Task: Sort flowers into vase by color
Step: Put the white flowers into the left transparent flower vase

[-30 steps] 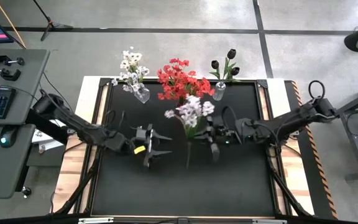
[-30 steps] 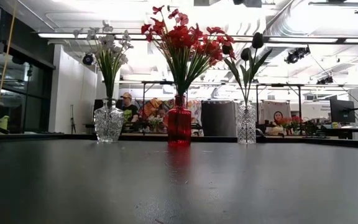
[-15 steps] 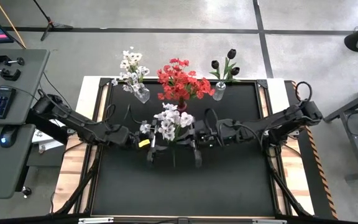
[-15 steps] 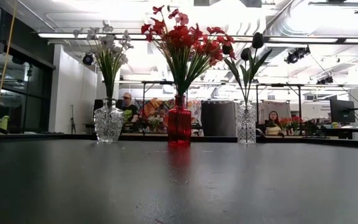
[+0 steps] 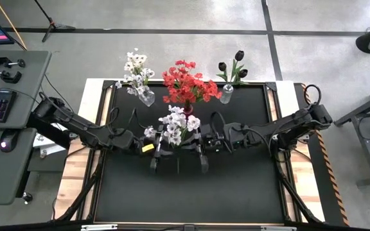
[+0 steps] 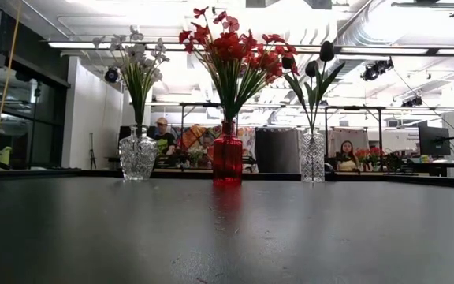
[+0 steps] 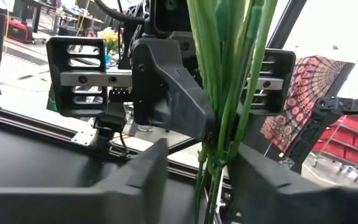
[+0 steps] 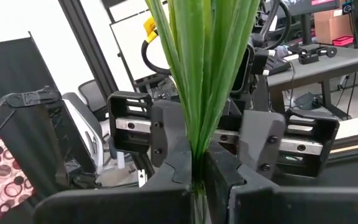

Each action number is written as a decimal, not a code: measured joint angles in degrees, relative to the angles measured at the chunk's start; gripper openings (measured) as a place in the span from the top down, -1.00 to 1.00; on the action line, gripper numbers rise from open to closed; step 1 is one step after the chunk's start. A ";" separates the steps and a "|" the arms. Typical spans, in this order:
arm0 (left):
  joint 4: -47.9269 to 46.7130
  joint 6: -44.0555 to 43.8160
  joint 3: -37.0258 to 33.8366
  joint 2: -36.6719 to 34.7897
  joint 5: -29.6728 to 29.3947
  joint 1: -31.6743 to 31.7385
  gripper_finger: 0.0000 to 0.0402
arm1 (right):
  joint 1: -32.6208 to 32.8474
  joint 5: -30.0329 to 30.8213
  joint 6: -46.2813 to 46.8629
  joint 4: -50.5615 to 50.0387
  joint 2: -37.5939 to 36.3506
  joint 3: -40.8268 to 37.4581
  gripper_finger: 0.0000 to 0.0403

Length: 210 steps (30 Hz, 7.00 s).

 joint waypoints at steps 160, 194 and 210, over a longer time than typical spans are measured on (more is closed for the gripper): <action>-12.42 18.03 -34.05 -44.08 -4.66 55.87 -0.18 | -2.23 16.37 8.85 -17.11 -10.01 -0.02 -0.35; -44.62 8.99 -16.87 -36.04 -6.06 54.03 -0.18 | -1.74 15.77 8.85 -18.06 -9.99 -0.02 -0.35; -38.27 14.47 -18.03 -38.15 -5.86 53.99 -0.20 | -1.75 15.74 8.85 -18.88 -9.99 -0.02 -0.35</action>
